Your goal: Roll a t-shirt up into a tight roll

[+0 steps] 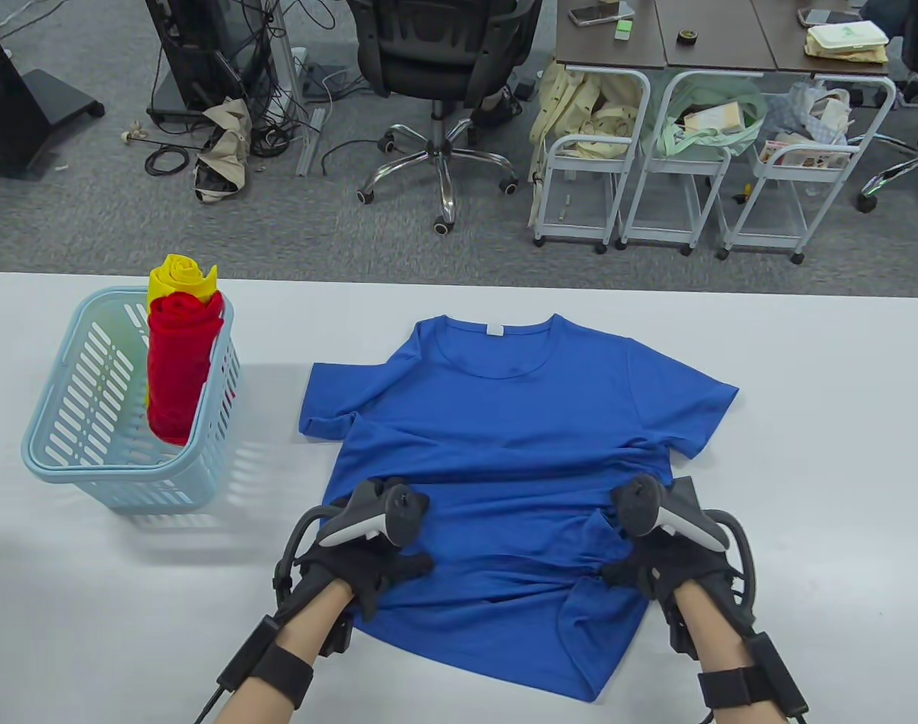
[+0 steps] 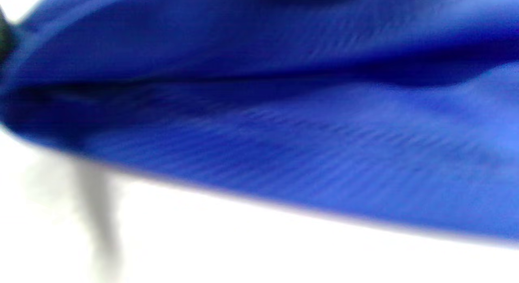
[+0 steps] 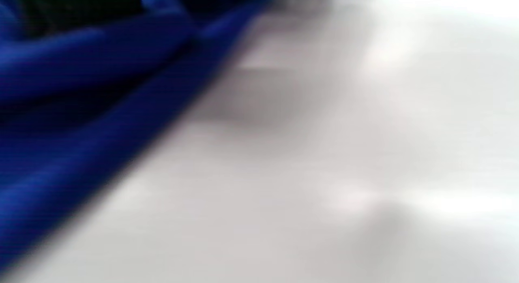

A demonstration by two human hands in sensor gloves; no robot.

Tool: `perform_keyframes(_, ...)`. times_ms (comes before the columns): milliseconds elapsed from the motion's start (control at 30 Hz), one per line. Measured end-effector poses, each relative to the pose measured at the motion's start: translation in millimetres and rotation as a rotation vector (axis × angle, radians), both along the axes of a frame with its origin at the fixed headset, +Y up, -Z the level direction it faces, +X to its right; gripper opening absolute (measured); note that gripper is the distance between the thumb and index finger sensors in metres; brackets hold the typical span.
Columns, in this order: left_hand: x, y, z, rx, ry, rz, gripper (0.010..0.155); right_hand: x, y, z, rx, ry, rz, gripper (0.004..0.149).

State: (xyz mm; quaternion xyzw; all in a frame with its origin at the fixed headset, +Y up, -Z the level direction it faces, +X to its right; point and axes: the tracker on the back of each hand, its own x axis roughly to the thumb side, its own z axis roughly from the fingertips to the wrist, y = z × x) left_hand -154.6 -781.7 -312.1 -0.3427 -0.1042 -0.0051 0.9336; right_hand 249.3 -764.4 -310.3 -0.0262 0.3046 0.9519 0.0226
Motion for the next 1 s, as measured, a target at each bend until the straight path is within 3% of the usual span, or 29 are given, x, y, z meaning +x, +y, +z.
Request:
perform_keyframes(133,-3,3,5,0.011,0.014,0.019,0.081,48,5,3,-0.019,-0.186,0.108,0.104)
perform_keyframes(233,9,17,9,0.045,-0.031,-0.021,0.078,60,22,12,0.065,-0.262,0.202,0.092)
perform_keyframes(333,18,27,12,0.104,-0.084,-0.017,0.075,43,37,15,0.156,-0.166,0.050,0.074)
perform_keyframes(400,19,29,11,0.145,-0.094,-0.038,0.071,13,38,13,0.195,-0.054,-0.189,0.068)
perform_keyframes(500,5,21,5,0.120,-0.043,-0.053,0.070,-22,25,15,0.116,0.077,-0.221,0.076)
perform_keyframes(600,-11,18,0,0.096,0.023,0.009,0.078,-49,-3,18,-0.030,0.229,0.065,0.104)
perform_keyframes(633,-17,18,-2,0.093,0.037,-0.004,0.080,-49,-1,19,-0.041,0.252,0.109,0.114)
perform_keyframes(733,-31,21,-7,0.092,0.084,0.083,0.080,-47,-4,21,-0.094,0.278,-0.034,0.124)
perform_keyframes(800,-39,28,-8,0.123,0.130,0.168,0.078,-40,-5,19,-0.094,0.217,-0.097,0.112)
perform_keyframes(900,-42,43,-6,0.182,0.111,0.150,0.076,-30,-8,10,-0.031,0.094,-0.073,0.079)
perform_keyframes(1000,-30,41,-2,0.196,0.017,0.149,0.070,-22,-8,-3,0.018,0.065,0.005,0.078)
